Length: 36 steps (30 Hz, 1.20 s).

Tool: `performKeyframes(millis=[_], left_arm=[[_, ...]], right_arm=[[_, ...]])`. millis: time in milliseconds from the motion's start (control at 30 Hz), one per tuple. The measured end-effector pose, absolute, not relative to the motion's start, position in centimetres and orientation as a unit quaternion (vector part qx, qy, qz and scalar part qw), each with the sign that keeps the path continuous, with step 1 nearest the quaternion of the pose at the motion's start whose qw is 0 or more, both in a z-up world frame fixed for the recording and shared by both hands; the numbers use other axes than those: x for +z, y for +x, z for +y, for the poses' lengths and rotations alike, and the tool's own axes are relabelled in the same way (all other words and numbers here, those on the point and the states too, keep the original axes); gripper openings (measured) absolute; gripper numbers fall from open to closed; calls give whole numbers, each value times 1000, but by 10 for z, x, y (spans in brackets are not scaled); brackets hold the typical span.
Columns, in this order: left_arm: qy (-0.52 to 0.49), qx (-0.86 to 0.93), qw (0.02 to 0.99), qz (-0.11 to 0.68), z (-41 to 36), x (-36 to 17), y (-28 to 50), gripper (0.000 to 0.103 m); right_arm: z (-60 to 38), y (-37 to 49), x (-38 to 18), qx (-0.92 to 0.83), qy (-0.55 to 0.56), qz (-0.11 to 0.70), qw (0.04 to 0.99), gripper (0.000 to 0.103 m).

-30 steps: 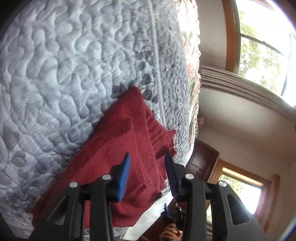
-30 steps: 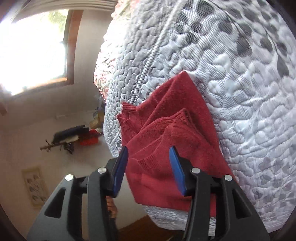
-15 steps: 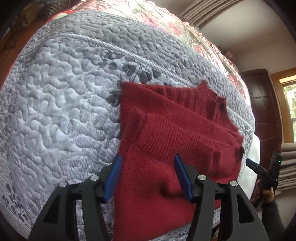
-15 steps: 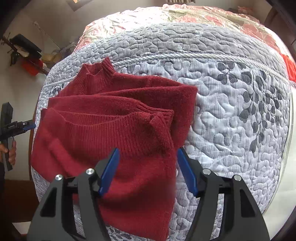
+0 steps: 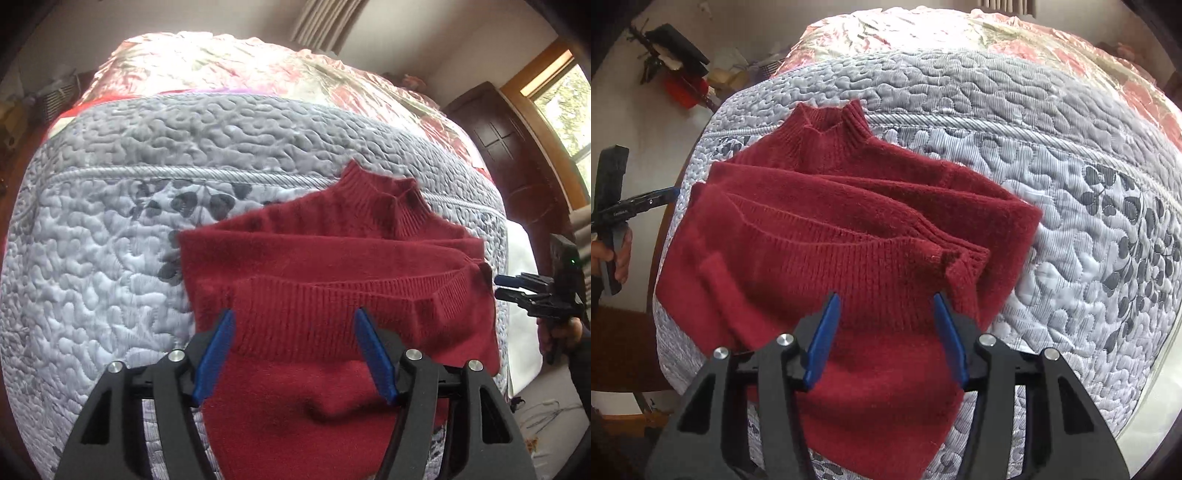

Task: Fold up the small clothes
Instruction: 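Grasp the side edge of the folded red sweater with both grippers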

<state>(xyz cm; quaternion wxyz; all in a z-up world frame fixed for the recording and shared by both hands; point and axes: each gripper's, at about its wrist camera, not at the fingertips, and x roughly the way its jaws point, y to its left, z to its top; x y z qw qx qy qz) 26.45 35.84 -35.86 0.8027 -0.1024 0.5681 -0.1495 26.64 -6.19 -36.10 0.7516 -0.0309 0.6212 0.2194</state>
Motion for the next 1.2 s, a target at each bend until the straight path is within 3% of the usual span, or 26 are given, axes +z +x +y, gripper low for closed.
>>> performKeyframes(millis=[233,267,333,367,500,667,833,900,933,967,1000,1067,1200], left_arm=[[-81,-118,772,620,350,-409,288,62],[-78,-117,769,623,349,-412,289,53],[-67,-111,766,630,346,-415,291,23],[-69,-108,763,633,347,-416,291,11],[-64,-85,780,616,350,-411,284,6],[-105,-31,830,547,368,-388,266,6],[-128,2,809,574,374,-418,266,10],[-133,-14,811,569,373,-408,267,21],[-137,-21,813,566,373,-401,266,26],[-138,-25,817,559,376,-392,265,41],[-139,-26,824,549,381,-381,262,52],[-151,-30,830,536,392,-368,258,59],[-180,-37,803,566,413,-379,258,60]], right_arm=[[-61,287,-397,184,-35,637,748,48],[-60,288,-400,180,-38,640,746,35],[-63,290,-401,184,-28,642,744,7],[-67,290,-398,184,-17,642,744,6],[-76,286,-389,179,-4,628,758,4],[-88,289,-381,164,33,613,772,4],[-92,296,-402,149,55,634,757,11],[-95,292,-387,157,68,622,764,18],[-98,289,-379,157,68,616,769,27],[-101,286,-374,155,66,614,771,38],[-104,282,-370,152,62,614,772,40],[-110,275,-370,149,53,618,770,45],[-111,269,-386,135,40,629,765,47]])
